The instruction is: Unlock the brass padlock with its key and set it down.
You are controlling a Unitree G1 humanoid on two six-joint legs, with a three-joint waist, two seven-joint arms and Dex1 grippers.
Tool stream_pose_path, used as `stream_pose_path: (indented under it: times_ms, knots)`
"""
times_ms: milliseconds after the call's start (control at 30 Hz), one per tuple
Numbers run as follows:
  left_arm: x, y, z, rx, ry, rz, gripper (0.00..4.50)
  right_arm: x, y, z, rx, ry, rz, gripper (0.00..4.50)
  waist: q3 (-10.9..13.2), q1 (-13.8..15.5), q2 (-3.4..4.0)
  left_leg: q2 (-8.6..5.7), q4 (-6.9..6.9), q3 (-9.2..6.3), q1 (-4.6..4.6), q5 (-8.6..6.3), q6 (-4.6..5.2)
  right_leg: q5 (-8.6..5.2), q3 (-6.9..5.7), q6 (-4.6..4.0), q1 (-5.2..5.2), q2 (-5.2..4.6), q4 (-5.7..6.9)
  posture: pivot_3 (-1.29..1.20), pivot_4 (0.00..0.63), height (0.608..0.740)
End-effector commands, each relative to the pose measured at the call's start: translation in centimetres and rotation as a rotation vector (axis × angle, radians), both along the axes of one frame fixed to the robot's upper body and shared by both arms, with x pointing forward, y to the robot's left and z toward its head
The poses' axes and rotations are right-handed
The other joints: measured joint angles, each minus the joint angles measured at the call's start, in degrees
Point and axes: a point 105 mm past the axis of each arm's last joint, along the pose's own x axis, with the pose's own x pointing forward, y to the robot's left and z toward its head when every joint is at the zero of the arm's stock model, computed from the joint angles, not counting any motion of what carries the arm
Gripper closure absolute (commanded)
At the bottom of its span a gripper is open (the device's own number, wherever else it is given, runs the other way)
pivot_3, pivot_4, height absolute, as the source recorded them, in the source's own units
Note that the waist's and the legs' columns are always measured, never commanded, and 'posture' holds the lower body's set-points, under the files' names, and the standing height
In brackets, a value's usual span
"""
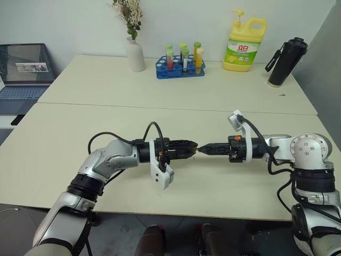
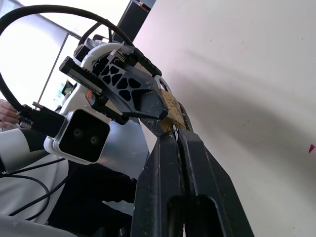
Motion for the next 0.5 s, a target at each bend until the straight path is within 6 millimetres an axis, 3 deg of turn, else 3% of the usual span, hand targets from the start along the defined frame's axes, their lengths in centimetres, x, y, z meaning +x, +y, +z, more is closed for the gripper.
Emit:
stream_pose_path:
  times_ms: [33, 233, 300, 367, 500]
  knots:
    - [-0.8, -0.4, 0.5, -0.015, -0.032, -0.055, 3.53, 0.4, -0.3, 1.4, 0.011, -0.051, -0.022, 4.5, 0.0, 0.0, 0.0, 0.0, 0.0, 0.0, 0.0, 0.0, 0.0, 0.0, 0.0, 0.0, 0.0, 0.0, 0.0, 0.0, 0.15, 0.74]
    - [-0.7, -0.4, 0.6, -0.024, -0.027, -0.046, 3.53, 0.3, -0.1, 1.4, -0.019, -0.14, -0.024, 4.5, 0.0, 0.0, 0.0, 0.0, 0.0, 0.0, -0.01, 0.0, 0.0, 0.0, 0.0, 0.0, -0.01, 0.0, 0.0, 0.0, 0.15, 0.74]
    - [-0.6, -0.3, 0.7, -0.036, -0.021, -0.037, 3.53, 0.1, -0.2, 1.0, -0.109, -0.29, -0.006, 4.12, 0.0, 0.0, 0.01, 0.0, -0.01, -0.01, -0.03, 0.0, 0.0, -0.01, -0.01, 0.01, -0.03, 0.01, 0.0, 0.0, 0.15, 0.74]
    - [-0.5, -0.2, 0.8, -0.043, -0.018, -0.029, 3.53, 0.2, -0.3, 1.3, -0.087, -0.322, -0.014, 3.61, 0.0, 0.0, 0.0, -0.02, -0.02, -0.03, -0.07, 0.0, 0.0, -0.06, -0.03, 0.1, -0.08, 0.02, -0.03, 0.0, 0.15, 0.74]
    - [-0.4, -0.2, 1.1, -0.067, -0.004, -0.02, 3.53, -0.3, -1.2, 1.1, -0.148, -0.471, 0.02, 2.04, 0.0, 0.0, 0.01, -0.03, -0.01, 0.02, -0.07, 0.0, 0.0, -0.05, -0.01, 0.1, -0.08, 0.03, -0.02, 0.0, 0.15, 0.74]
